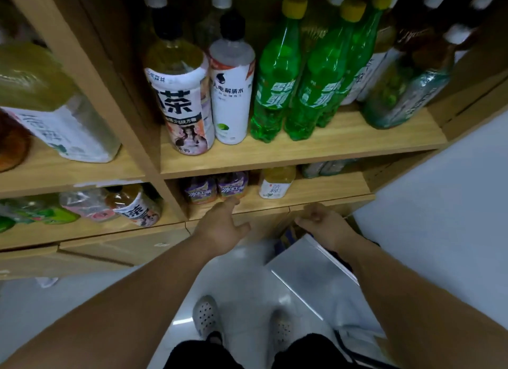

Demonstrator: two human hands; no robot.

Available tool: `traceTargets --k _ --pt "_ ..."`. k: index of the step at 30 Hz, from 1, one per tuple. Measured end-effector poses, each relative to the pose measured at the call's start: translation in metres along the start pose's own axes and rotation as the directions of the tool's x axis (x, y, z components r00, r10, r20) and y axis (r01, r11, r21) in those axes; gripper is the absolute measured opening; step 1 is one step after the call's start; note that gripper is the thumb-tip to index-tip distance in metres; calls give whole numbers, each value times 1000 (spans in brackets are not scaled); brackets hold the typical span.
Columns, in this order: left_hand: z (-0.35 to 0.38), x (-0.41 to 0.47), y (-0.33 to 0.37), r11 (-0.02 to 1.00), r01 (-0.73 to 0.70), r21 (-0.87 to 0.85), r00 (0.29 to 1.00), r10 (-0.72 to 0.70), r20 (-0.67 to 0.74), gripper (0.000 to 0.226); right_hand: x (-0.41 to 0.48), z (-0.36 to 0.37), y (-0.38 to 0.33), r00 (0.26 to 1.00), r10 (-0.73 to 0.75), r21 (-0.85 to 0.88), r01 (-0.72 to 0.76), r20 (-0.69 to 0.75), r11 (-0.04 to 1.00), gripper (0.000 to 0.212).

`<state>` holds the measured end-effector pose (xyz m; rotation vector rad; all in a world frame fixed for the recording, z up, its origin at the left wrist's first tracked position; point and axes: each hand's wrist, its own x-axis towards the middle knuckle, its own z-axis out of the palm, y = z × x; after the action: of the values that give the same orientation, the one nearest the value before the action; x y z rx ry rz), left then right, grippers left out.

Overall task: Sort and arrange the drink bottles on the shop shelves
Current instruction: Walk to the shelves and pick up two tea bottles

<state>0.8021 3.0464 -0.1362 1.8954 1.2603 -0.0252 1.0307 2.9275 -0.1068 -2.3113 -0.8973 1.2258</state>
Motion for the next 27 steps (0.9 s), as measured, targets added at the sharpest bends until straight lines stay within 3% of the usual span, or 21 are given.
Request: traceTargets --k 4,9,11,15,19,21,27 --pt "26 55 14 996 -27 -86 1000 28 7 73 54 -2 7 999 -6 60 9 -48 998 56" --pt "60 120 25 993 -100 -66 994 97 -52 80 125 3 31 992 -91 65 97 -89 993 69" --pt "73 144 24 992 -95 -80 992 89 -85 71 150 4 41 983 -164 79 170 -82 982 73" --pt "89 177 24 988 -55 -144 992 38 -118 50 191 2 47 946 -319 96 323 -55 941 60" --pt "92 185 19 946 -109 -306 988 70 -138 86 213 9 46 926 -376 162 371 1 914 54" --pt "93 183 15 915 -140 -378 984 84 -159 95 212 13 50 913 -405 197 405 -40 893 64" --pt "96 147 21 867 -140 -478 990 105 -99 76 180 12 65 886 -459 232 460 -59 857 79"
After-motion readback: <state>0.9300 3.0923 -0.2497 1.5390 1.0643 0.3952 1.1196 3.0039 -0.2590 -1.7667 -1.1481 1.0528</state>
